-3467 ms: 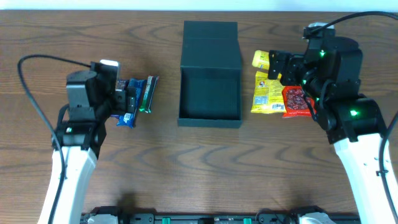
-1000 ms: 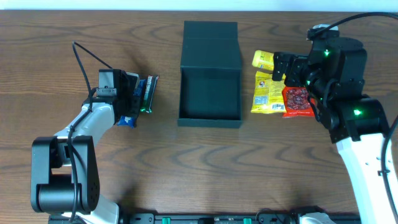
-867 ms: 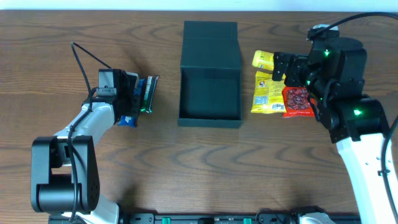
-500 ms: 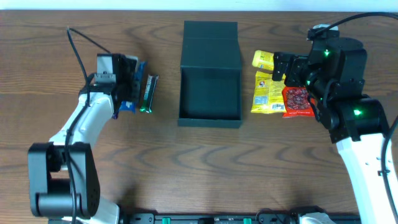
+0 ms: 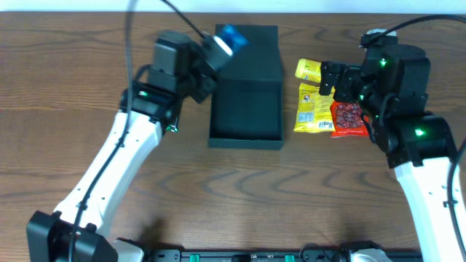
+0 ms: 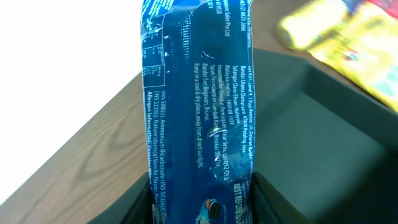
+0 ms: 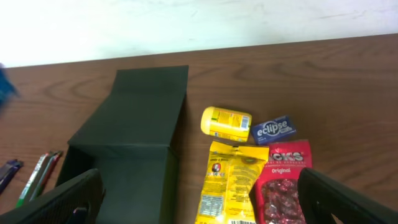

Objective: Pack container
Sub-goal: 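Carry the blue bar into the black box and release it, then grasp the yellow candy bag with the right gripper, then lower the yellow bag into the box with the right gripper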

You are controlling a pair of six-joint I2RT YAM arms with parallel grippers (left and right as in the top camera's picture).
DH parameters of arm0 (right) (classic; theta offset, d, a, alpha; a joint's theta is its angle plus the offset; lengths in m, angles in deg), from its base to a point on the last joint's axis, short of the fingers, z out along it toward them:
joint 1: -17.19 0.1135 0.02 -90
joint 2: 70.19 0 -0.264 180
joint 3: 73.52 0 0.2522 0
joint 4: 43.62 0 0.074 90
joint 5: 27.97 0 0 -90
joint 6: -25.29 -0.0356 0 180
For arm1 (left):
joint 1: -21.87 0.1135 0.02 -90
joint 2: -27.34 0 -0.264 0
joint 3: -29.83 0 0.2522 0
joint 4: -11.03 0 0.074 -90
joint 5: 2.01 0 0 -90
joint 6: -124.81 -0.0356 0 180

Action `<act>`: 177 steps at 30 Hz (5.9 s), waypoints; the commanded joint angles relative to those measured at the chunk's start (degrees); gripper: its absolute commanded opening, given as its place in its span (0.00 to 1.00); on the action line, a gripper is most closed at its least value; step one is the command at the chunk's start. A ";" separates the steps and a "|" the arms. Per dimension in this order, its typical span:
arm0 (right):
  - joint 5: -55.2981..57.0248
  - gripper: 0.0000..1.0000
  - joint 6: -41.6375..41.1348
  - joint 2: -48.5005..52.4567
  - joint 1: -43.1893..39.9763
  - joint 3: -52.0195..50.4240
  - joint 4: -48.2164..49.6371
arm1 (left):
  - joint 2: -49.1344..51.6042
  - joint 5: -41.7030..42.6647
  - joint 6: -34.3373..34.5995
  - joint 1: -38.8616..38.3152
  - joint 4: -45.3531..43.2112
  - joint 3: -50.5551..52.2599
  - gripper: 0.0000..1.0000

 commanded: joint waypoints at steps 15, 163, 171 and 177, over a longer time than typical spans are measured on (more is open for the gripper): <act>4.11 0.99 0.44 -11.32 -9.79 0.13 -2.14 | 14.53 2.45 -41.64 -10.62 -2.89 -0.52 0.05; -24.63 0.01 -8.22 44.63 22.14 12.02 -1.88 | -7.54 -16.20 38.42 5.46 11.50 -0.52 0.95; -24.22 0.01 -10.49 46.56 22.18 12.02 -2.16 | -7.54 -16.20 38.40 5.46 11.47 -0.52 0.95; -24.20 0.01 -14.16 46.56 22.18 12.02 -4.17 | -7.54 -16.20 38.40 5.46 11.47 -0.52 0.95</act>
